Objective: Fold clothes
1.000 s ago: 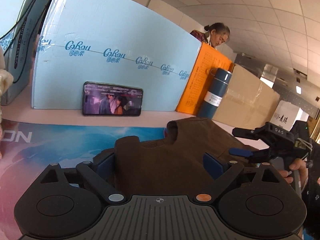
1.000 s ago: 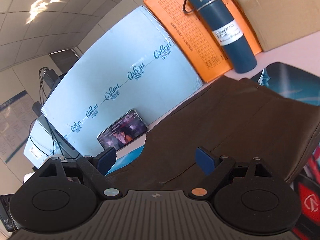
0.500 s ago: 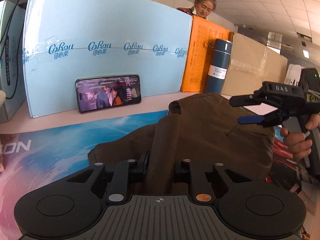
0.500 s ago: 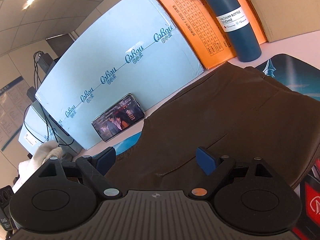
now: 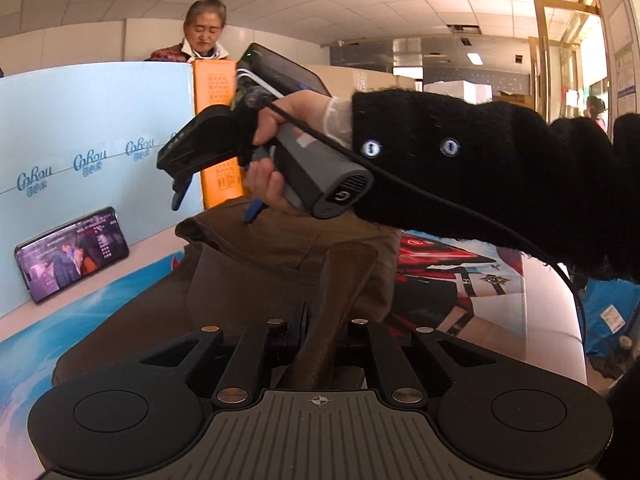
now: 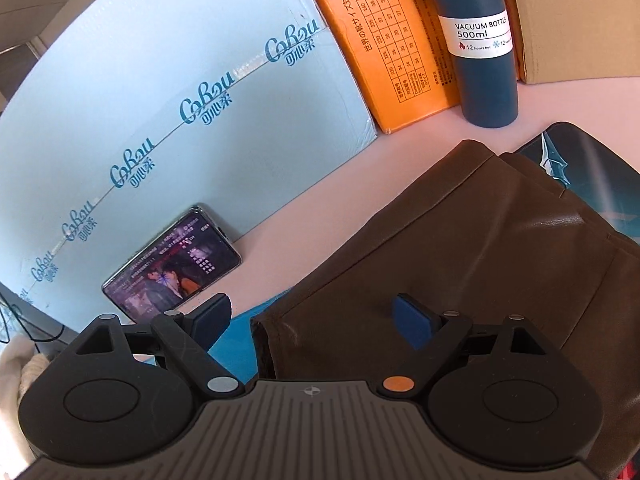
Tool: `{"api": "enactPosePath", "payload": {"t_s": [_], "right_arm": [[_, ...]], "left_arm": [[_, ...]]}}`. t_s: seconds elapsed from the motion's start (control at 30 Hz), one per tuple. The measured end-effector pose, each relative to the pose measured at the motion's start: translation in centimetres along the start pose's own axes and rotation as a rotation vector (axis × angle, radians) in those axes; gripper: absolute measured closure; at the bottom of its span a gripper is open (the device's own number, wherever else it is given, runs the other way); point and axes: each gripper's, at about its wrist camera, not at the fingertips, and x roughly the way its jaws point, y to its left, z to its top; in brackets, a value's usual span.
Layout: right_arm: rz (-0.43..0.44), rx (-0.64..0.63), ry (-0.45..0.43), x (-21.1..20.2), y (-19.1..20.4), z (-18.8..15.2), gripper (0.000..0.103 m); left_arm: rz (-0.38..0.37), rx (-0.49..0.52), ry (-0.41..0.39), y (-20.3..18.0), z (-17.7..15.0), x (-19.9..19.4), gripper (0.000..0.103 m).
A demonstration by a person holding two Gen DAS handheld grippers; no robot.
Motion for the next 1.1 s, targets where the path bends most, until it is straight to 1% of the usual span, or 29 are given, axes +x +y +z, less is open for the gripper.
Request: {"api": "enactPosePath", "payload": {"t_s": [0.1, 0.13, 0.17, 0.2, 0.27, 0.3, 0.33, 0.37, 0.43, 0.53, 0.57, 0.67, 0.73, 0.8, 0.83, 0.87, 0.9, 1.0, 1.03, 1.1], "right_arm": [[-0.109, -0.015, 0.024, 1.5, 1.6, 0.6, 0.016], [-0.146, -0.028, 0.055, 2.2, 1.8, 0.8, 0.016], [-0.183, -0.022, 0.07, 2.7, 1.8, 0.7, 0.016], [-0.219, -0.014, 0.083, 3.1, 1.7, 0.6, 0.019], [-0.261, -0.011, 0.083, 3.3, 1.6, 0.4, 0.035], [-0.271, -0.013, 0.076, 3.1, 1.5, 0.2, 0.039], [-0.273, -0.008, 0.067, 2.8, 1.3, 0.1, 0.046], [-0.261, 0.011, 0.061, 2.4, 0.9, 0.0, 0.057], [-0.216, 0.062, 0.054, 1.6, 0.0, -0.1, 0.072], [-0.153, 0.124, 0.043, 0.9, -1.3, -0.5, 0.089], [-0.13, 0.142, 0.027, 0.5, -1.8, -0.6, 0.092], [-0.064, 0.185, -0.032, -1.2, -2.9, -1.0, 0.095], [-0.026, 0.196, -0.078, -2.8, -3.5, -1.0, 0.095], [0.028, 0.215, -0.125, -5.1, -4.1, -0.9, 0.095], [0.058, 0.227, -0.151, -6.2, -4.4, -0.8, 0.095], [0.086, 0.238, -0.181, -7.3, -4.6, -0.7, 0.095], [0.112, 0.242, -0.203, -8.1, -4.6, -0.7, 0.095], [0.191, 0.25, -0.261, -10.3, -4.3, -0.8, 0.097], [0.217, 0.252, -0.281, -11.1, -4.2, -0.8, 0.097], [0.269, 0.235, -0.294, -12.6, -4.0, -1.5, 0.097]], "left_arm": [[-0.017, 0.028, 0.02, -0.6, -0.1, 0.3, 0.095], [-0.019, 0.029, 0.023, -0.7, -0.2, 0.3, 0.095], [-0.023, 0.027, 0.025, -0.7, -0.2, 0.2, 0.095], [-0.027, 0.019, 0.024, -0.5, -0.2, 0.2, 0.095], [-0.032, 0.008, 0.023, -0.3, -0.3, 0.1, 0.095], [-0.031, 0.007, 0.022, -0.2, -0.3, 0.1, 0.095], [-0.028, 0.01, 0.019, -0.3, -0.3, 0.1, 0.095], [-0.025, 0.013, 0.017, -0.3, -0.3, 0.1, 0.095], [-0.012, 0.012, 0.011, -0.3, -0.2, 0.0, 0.095], [0.022, -0.013, -0.012, 0.0, -0.2, -0.3, 0.095], [0.038, -0.03, -0.024, 0.3, -0.2, -0.5, 0.095], [0.099, -0.094, -0.069, 1.5, -0.2, -1.2, 0.098], [0.161, -0.15, -0.111, 2.7, -0.3, -1.8, 0.099], [0.269, -0.207, -0.155, 4.3, -0.4, -2.3, 0.1], [0.338, -0.221, -0.177, 5.0, -0.3, -2.6, 0.1], [0.389, -0.226, -0.206, 5.8, -0.3, -2.9, 0.1], [0.411, -0.23, -0.244, 6.6, -0.2, -3.1, 0.1], [0.446, -0.247, -0.363, 7.7, 0.1, -4.5, 0.1], [0.437, -0.242, -0.405, 7.4, 0.1, -5.3, 0.1], [0.372, -0.199, -0.482, 6.2, 0.0, -7.5, 0.1]]}}
